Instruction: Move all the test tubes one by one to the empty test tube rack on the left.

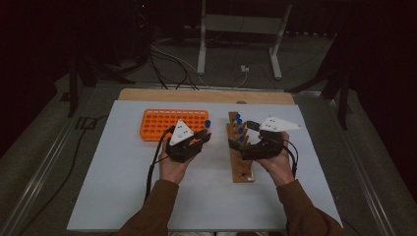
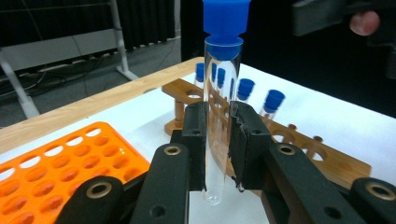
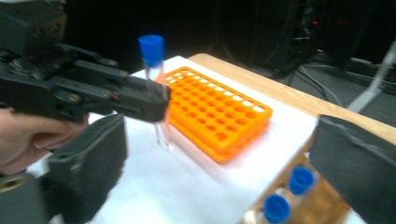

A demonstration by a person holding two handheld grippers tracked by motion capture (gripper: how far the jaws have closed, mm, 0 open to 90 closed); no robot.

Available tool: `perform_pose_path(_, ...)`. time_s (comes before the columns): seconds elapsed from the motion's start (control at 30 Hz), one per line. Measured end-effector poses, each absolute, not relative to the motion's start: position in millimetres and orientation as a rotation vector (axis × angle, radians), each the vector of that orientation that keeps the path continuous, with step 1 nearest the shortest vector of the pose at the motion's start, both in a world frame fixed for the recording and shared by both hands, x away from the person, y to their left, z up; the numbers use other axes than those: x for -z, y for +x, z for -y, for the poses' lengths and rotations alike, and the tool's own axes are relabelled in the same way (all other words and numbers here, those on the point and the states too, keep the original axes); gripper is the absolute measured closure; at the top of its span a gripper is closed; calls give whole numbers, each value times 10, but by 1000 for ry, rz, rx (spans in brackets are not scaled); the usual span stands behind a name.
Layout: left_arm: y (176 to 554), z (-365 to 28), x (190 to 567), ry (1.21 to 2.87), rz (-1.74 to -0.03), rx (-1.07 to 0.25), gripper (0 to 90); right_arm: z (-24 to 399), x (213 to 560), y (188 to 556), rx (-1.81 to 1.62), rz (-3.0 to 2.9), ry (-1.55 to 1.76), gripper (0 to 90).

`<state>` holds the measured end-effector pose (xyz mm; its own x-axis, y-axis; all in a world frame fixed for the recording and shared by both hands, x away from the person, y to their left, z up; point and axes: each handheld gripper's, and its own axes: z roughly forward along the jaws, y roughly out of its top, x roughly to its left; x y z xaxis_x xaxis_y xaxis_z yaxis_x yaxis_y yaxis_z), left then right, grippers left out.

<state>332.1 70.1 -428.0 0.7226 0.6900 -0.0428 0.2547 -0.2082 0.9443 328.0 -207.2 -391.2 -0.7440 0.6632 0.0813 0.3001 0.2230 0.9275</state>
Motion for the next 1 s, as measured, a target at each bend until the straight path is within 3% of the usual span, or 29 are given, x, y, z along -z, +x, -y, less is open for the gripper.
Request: perform_pose_path(1.0, 3670, -858, 4401, 1679, -850, -539, 784, 2774, 4256, 3054, -1521, -2039, 1014, 0)
